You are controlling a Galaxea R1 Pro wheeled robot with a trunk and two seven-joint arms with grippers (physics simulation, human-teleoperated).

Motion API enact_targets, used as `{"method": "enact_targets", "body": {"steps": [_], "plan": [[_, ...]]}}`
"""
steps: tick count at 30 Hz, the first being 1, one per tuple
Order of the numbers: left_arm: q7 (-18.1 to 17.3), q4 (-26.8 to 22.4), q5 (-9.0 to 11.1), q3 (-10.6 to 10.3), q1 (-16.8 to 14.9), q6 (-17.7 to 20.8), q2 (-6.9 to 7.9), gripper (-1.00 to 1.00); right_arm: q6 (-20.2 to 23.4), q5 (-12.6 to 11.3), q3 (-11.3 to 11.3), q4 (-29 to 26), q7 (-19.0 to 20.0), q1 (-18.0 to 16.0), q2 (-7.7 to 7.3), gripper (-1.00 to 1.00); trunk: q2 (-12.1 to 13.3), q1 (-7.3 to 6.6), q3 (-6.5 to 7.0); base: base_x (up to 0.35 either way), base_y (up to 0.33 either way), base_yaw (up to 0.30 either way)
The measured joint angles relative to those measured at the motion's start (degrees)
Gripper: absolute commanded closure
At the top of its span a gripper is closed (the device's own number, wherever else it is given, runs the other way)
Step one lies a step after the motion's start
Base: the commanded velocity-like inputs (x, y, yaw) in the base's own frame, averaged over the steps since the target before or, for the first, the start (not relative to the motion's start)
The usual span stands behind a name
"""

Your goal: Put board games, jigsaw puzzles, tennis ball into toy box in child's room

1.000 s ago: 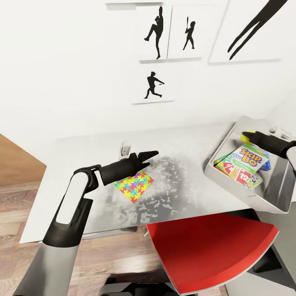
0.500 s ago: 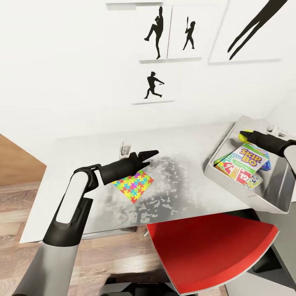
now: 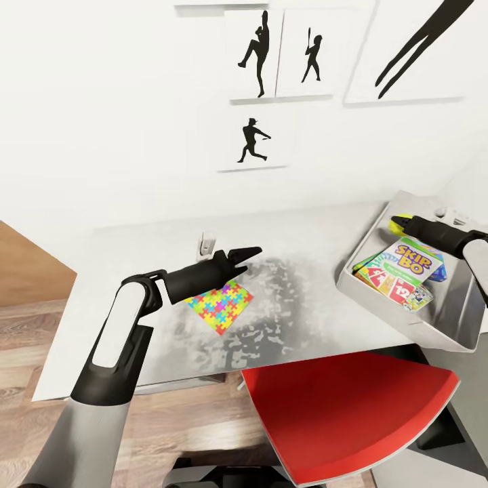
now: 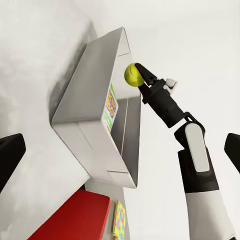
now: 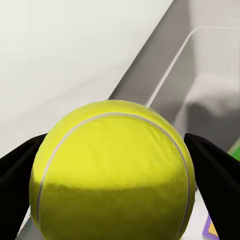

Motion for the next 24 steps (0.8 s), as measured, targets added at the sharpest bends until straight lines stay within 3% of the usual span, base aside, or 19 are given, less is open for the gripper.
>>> {"method": "enact_targets", "body": {"steps": [12, 24], "plan": [[0.0, 0.0, 0.0, 0.0, -0.1, 0.0, 0.0, -1.0, -1.8, 0.9, 0.1, 2.1, 0.1, -0.5, 2.57, 1.0, 0.0, 0.0, 0.0, 0.0, 0.0, 0.0], [0.0, 0.0, 0.0, 0.0, -0.1, 0.0, 0.0, -1.0, -3.7, 2.4, 0.2, 5.8, 2.6, -2.4, 3.14, 1.0, 0.0, 0.0, 0.0, 0.0, 0.0, 0.0]]}}
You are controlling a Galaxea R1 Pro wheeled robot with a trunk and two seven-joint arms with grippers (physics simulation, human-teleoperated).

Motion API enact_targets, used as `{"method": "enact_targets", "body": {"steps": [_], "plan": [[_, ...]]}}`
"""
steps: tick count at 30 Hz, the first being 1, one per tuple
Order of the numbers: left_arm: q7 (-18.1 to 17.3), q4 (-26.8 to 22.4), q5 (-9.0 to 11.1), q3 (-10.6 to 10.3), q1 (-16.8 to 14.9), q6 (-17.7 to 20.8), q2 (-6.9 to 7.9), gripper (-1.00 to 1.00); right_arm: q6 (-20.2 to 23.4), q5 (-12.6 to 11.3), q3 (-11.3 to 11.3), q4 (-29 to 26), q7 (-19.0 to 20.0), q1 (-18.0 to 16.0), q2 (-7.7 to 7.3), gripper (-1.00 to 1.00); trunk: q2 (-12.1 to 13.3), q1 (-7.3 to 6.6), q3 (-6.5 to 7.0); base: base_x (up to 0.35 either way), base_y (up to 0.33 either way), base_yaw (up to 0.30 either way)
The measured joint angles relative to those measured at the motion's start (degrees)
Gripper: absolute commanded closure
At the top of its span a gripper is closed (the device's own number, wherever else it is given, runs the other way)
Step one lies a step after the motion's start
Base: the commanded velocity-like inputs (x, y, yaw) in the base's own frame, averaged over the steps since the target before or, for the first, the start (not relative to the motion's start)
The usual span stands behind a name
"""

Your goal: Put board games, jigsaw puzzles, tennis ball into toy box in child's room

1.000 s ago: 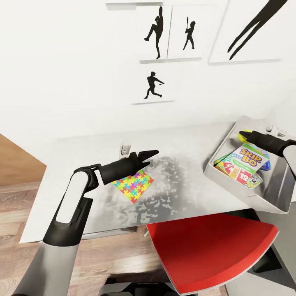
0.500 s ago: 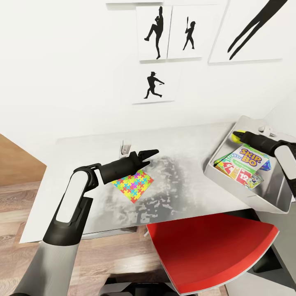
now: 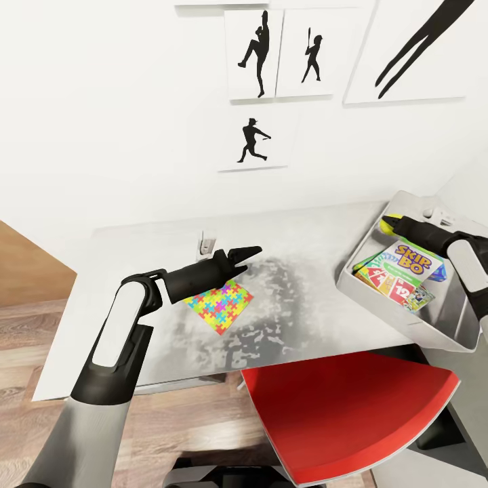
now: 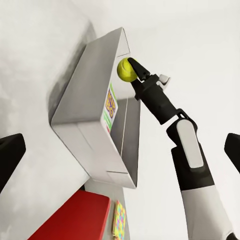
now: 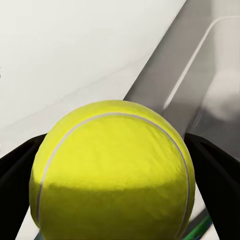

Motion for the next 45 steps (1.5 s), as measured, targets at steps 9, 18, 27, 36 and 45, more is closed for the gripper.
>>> {"method": "enact_targets", "body": {"steps": [9, 18, 27, 36, 45], "plan": [[-0.1, 0.0, 0.0, 0.0, 0.0, 0.0, 0.0, -1.0, -0.4, 0.2, 0.0, 0.7, 0.7, -0.3, 0.07, 1.0, 0.0, 0.0, 0.0, 0.0, 0.0, 0.0], [-0.1, 0.0, 0.0, 0.0, 0.0, 0.0, 0.0, -1.0, -1.0, 0.3, 0.0, 0.9, 0.9, -0.4, 0.02, -1.0, 0.0, 0.0, 0.0, 0.0, 0.0, 0.0], [-0.1, 0.0, 0.0, 0.0, -0.1, 0.0, 0.0, -1.0, -1.1, 0.4, -0.1, 1.0, 0.9, -0.4, 0.0, -1.0, 0.0, 0.0, 0.0, 0.0, 0.0, 0.0], [-0.1, 0.0, 0.0, 0.0, -0.2, 0.0, 0.0, -1.0, -1.2, 0.4, -0.1, 0.9, 0.9, -0.4, -0.09, -1.0, 0.0, 0.0, 0.0, 0.0, 0.0, 0.0], [-0.1, 0.0, 0.0, 0.0, -0.4, 0.0, 0.0, -1.0, -1.2, 0.4, -0.1, 0.8, 0.9, -0.4, -0.24, -1.0, 0.0, 0.0, 0.0, 0.0, 0.0, 0.0]]}}
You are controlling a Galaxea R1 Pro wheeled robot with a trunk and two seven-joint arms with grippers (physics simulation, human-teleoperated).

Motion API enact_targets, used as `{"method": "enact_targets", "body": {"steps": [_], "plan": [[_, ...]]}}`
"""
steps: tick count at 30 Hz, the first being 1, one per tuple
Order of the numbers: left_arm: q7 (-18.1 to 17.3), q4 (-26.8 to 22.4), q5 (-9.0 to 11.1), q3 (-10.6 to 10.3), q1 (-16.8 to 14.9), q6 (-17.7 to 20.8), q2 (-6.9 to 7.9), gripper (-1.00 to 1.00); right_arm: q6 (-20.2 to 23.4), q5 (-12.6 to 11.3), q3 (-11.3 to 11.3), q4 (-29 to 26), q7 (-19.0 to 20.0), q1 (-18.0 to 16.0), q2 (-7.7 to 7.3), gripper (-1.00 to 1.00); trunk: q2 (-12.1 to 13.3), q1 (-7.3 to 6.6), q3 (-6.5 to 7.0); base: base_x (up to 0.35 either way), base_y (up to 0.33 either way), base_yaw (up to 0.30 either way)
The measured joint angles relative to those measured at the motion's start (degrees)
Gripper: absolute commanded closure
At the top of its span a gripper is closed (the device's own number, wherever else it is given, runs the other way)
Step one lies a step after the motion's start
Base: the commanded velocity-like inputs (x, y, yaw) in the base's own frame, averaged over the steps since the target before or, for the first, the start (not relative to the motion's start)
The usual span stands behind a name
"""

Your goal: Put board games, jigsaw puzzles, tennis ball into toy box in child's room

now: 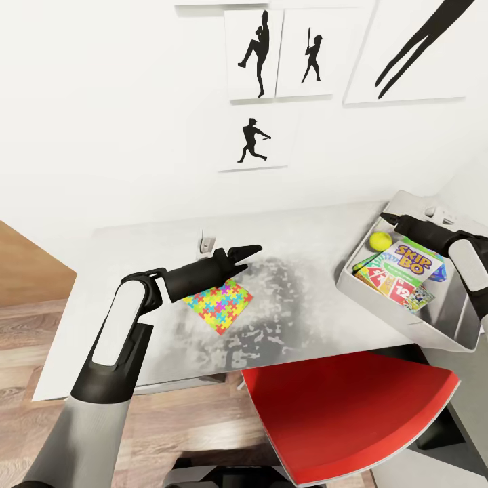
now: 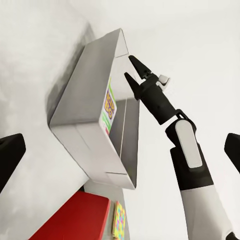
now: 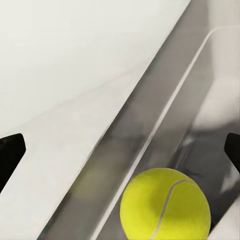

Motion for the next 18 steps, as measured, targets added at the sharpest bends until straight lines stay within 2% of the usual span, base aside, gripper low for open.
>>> {"method": "enact_targets", "body": {"steps": [11, 13, 14, 17, 18], "plan": [[0.0, 0.0, 0.0, 0.0, 0.0, 0.0, 0.04, -1.0, 0.2, 0.0, -0.4, -3.3, 1.2, 0.5, -1.23, -1.0, 0.0, 0.0, 0.0, 0.0, 0.0, 0.0], [0.0, 0.0, -0.1, -0.1, 0.0, 0.0, 0.06, -1.0, 0.4, -0.1, -0.6, -5.4, 2.0, 0.8, -2.38, -1.0, 0.0, -0.01, 0.0, 0.0, 0.0, 0.0], [0.0, 0.0, -0.1, -0.1, 0.0, 0.0, 0.06, -1.0, 0.4, -0.1, -0.6, -5.4, 2.0, 0.8, -2.4, -1.0, 0.0, 0.0, 0.0, -0.009, 0.0, 0.0], [0.0, 0.0, -0.1, -0.1, 0.1, 0.0, 0.07, -1.0, 0.8, -0.3, -0.7, -8.4, 3.0, 2.7, -4.86, -1.0, 0.0, 0.0, 0.0, -0.058, 0.0, 0.0], [0.0, 0.0, 0.0, -0.1, 0.1, 0.0, 0.08, -1.0, 0.8, -0.3, -0.7, -8.4, 3.0, 2.7, -4.88, -1.0, 0.0, 0.01, 0.0, -0.115, 0.0, 0.0]]}}
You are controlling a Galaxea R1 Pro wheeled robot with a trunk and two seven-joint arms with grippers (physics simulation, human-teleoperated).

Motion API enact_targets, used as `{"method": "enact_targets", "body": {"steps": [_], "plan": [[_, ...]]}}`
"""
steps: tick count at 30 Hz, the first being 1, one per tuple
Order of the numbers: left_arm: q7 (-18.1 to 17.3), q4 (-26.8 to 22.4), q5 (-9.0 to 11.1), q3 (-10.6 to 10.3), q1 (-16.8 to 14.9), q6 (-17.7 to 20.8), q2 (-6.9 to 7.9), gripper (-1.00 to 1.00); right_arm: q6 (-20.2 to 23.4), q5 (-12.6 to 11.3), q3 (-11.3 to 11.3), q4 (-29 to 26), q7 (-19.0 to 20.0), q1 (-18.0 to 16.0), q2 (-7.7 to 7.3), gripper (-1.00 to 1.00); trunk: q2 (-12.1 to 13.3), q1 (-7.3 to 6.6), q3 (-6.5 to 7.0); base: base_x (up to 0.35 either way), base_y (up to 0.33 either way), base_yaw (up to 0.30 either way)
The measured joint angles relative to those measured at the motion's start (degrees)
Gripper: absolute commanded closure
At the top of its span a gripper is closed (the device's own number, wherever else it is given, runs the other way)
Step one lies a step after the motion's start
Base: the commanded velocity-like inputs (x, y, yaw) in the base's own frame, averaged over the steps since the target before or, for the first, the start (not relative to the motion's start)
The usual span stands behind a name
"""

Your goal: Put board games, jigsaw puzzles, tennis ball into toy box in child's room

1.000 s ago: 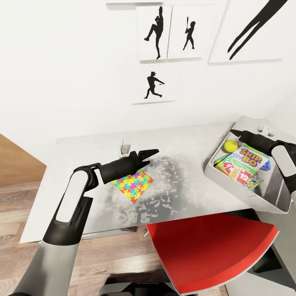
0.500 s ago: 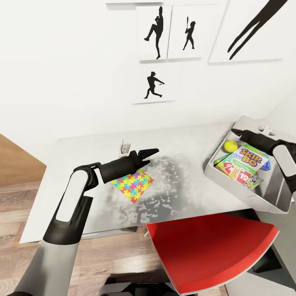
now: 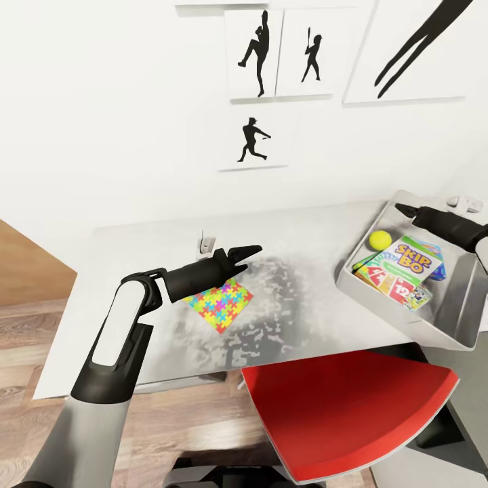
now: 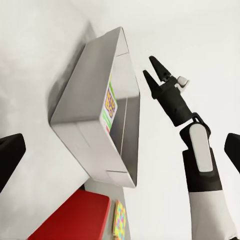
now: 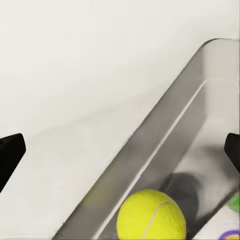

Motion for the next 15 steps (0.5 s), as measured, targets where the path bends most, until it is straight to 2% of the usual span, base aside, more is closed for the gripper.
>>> {"method": "enact_targets", "body": {"steps": [4, 9, 15], "plan": [[0.0, 0.0, 0.0, 0.0, 0.0, 0.0, 0.01, -1.0, 0.3, -0.4, -0.2, -2.2, 0.5, 2.4, -1.84, -1.0, 0.0, 0.01, 0.0, -0.162, 0.0, 0.0], [0.0, 0.0, 0.0, 0.0, 0.1, 0.0, -0.01, -1.0, 0.6, -0.6, -0.7, -4.5, 0.7, 4.2, -2.84, -1.0, 0.0, 0.01, 0.0, -0.195, 0.0, 0.0], [0.0, 0.0, 0.0, 0.0, 0.2, 0.0, 0.0, -1.0, 2.8, -0.8, -1.2, -7.3, 0.9, 5.4, -3.7, -1.0, 0.0, -0.01, 0.0, -0.093, 0.0, 0.0]]}}
